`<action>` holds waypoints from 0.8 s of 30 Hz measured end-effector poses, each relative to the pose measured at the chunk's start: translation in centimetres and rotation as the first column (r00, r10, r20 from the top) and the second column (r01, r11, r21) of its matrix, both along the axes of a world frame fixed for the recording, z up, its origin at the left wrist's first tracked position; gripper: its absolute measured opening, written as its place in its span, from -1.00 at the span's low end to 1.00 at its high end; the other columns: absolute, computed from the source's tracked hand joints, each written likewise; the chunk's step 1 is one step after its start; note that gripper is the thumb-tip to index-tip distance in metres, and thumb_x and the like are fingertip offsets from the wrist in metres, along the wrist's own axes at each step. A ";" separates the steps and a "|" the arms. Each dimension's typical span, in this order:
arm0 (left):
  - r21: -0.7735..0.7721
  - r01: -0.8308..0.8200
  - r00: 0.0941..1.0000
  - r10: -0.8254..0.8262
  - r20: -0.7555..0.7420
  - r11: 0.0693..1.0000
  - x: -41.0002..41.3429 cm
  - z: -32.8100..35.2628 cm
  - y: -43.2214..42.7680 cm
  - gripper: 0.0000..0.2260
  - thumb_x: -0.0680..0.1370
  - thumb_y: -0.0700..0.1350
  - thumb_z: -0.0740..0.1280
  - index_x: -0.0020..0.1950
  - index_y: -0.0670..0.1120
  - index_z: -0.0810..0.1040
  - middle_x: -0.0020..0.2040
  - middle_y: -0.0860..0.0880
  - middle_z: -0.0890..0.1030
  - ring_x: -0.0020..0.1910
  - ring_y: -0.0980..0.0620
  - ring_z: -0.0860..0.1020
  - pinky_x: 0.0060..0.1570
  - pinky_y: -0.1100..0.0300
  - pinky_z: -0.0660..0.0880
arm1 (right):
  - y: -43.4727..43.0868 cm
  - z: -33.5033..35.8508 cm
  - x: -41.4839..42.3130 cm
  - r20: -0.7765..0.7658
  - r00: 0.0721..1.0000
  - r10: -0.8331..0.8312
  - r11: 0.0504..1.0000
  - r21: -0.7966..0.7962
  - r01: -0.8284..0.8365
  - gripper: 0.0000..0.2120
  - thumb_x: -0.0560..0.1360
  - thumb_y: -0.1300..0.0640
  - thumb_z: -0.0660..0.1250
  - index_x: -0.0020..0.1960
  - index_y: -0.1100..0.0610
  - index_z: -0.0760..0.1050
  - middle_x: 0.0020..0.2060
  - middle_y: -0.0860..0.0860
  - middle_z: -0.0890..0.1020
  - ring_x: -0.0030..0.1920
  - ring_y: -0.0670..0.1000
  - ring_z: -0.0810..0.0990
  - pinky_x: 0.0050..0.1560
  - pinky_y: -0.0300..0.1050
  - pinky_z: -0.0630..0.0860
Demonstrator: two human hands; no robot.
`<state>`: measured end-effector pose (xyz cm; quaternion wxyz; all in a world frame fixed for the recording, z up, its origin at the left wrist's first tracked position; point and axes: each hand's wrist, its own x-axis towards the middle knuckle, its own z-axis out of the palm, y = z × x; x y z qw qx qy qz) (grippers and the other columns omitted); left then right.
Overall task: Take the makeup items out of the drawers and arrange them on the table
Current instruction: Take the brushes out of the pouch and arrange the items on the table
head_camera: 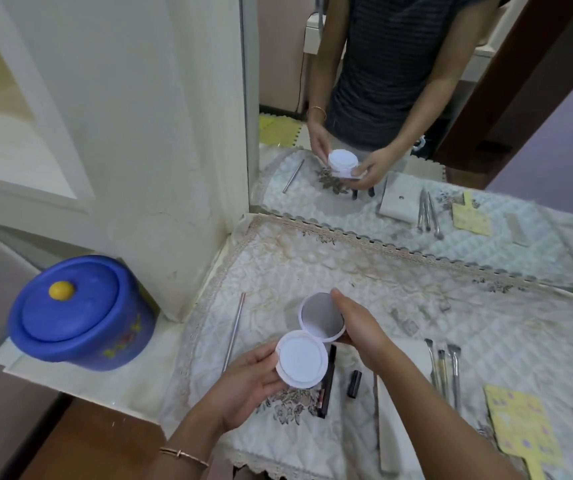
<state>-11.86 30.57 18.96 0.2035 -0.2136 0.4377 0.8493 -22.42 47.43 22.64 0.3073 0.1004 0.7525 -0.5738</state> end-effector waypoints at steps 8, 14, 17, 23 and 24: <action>-0.859 0.112 0.940 -0.334 -0.072 0.500 0.5 -2.1 1.6 -0.62 0.47 -0.05 0.36 0.26 0.16 0.37 0.12 0.14 0.43 0.24 0.09 0.41 0.13 0.31 0.32 | -1.0 -1.9 -0.2 -0.089 0.990 0.105 0.989 0.114 -0.095 -0.68 0.57 -0.06 0.12 -0.04 0.15 0.52 -0.11 0.03 0.53 -0.01 0.08 0.49 0.17 0.12 0.45; -0.983 0.133 0.875 -0.480 0.058 0.124 0.9 -3.7 3.2 -0.26 0.35 0.13 0.42 0.42 -0.02 0.16 0.33 0.02 0.25 0.30 0.03 0.19 0.25 0.28 0.18 | 0.1 -2.9 -0.2 -0.152 0.976 0.156 0.975 0.184 -0.127 -0.74 0.58 0.01 0.12 -0.04 0.15 0.50 -0.13 -0.01 0.52 -0.06 0.03 0.45 -0.15 -0.19 0.36; -0.993 0.107 0.861 -0.505 0.069 0.047 0.8 -3.7 3.4 -0.28 0.33 0.15 0.42 0.39 -0.02 0.23 0.29 0.00 0.30 0.28 0.01 0.21 0.24 0.28 0.17 | 0.1 -3.0 -0.2 -0.179 0.969 0.170 0.975 0.175 -0.139 -0.78 0.59 0.05 0.10 0.00 0.12 0.48 -0.07 0.00 0.52 -0.03 0.02 0.45 -0.15 -0.24 0.35; -0.996 0.092 0.859 -0.506 0.083 -0.006 0.7 -3.8 3.7 -0.29 0.30 0.22 0.39 0.35 -0.03 0.28 0.28 0.01 0.32 0.29 0.00 0.23 0.26 0.26 0.18 | -0.2 -2.8 0.0 -0.181 0.968 0.171 0.973 0.187 -0.137 -0.69 0.61 0.06 0.04 0.18 0.14 0.48 0.01 -0.02 0.50 0.06 0.01 0.43 0.00 -0.16 0.32; -0.995 0.100 0.858 -0.506 0.086 -0.001 0.7 -3.5 3.6 -0.27 0.29 0.28 0.35 0.36 0.00 0.28 0.27 0.03 0.32 0.29 0.02 0.21 0.27 0.26 0.18 | -0.2 -2.8 0.0 -0.184 0.968 0.168 0.975 0.177 -0.136 -0.69 0.61 0.06 0.05 0.20 0.13 0.48 0.04 -0.03 0.50 0.09 0.01 0.43 0.05 -0.15 0.31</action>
